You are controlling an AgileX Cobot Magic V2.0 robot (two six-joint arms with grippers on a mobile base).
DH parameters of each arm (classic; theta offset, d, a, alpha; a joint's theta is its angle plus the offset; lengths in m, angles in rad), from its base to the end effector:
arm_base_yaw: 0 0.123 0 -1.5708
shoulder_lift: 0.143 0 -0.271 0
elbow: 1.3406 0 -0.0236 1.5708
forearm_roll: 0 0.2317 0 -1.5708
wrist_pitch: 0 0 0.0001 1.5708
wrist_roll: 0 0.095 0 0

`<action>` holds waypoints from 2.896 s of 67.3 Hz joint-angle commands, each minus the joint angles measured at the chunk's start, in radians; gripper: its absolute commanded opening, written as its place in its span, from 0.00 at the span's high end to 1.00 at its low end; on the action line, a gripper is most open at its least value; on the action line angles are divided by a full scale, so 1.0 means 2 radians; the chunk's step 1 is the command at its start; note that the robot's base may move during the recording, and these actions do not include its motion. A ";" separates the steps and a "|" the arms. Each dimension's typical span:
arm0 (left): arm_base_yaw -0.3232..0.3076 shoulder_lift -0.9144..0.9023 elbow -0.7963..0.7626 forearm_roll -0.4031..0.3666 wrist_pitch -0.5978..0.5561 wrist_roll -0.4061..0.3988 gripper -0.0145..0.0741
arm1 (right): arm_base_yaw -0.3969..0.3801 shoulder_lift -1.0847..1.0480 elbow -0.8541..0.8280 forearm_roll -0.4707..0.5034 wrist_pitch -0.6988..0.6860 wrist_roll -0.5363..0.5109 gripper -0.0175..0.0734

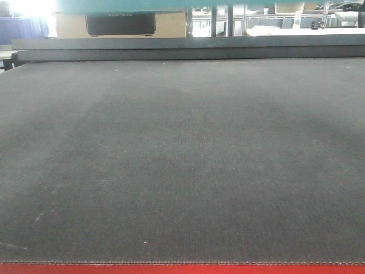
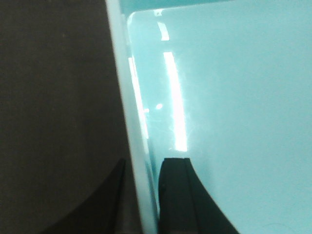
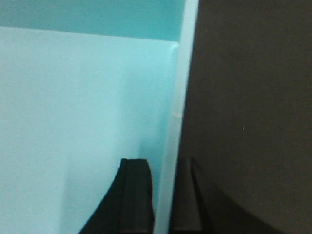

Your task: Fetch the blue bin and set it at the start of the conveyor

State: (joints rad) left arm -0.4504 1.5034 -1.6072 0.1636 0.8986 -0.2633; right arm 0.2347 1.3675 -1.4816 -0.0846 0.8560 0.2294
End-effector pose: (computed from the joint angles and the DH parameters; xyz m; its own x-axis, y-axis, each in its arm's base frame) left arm 0.2892 -0.1264 0.3995 -0.6283 0.1273 -0.7675 0.2467 0.9682 -0.0413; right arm 0.2749 0.0595 0.4053 -0.6136 0.0308 -0.7890 -0.0778 0.9920 0.0992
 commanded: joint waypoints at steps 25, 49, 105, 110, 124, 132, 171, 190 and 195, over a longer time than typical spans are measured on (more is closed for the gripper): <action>-0.001 0.031 0.175 -0.013 -0.172 -0.018 0.96 | 0.004 0.106 0.099 0.017 -0.088 -0.010 0.98; 0.004 0.068 0.182 -0.040 -0.169 -0.018 0.62 | 0.004 0.143 0.104 0.017 -0.084 -0.010 0.49; 0.132 -0.158 0.212 -0.022 -0.129 0.022 0.96 | 0.000 -0.074 0.173 -0.022 -0.090 -0.006 0.99; 0.152 -0.182 0.244 -0.025 -0.129 0.056 0.96 | -0.013 -0.092 0.211 -0.022 -0.106 0.007 0.99; 0.170 -0.265 0.372 -0.028 -0.162 0.079 0.96 | -0.057 -0.159 0.325 -0.021 -0.166 0.008 0.99; 0.169 -0.334 0.448 -0.036 -0.216 0.079 0.96 | -0.057 -0.212 0.383 -0.022 -0.208 0.008 0.99; 0.169 -0.674 0.593 -0.016 -0.260 0.079 0.96 | -0.057 -0.562 0.573 -0.071 -0.354 0.007 0.99; 0.169 -0.702 0.593 -0.013 -0.264 0.079 0.96 | -0.057 -0.573 0.573 -0.071 -0.354 0.007 0.99; 0.169 -0.702 0.593 -0.013 -0.264 0.079 0.96 | -0.057 -0.573 0.573 -0.071 -0.354 0.007 0.99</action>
State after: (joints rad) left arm -0.1165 0.1022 -0.4243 0.1346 0.3913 -0.1062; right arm 0.1237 0.2287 -0.3371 -0.2165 0.1722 0.2456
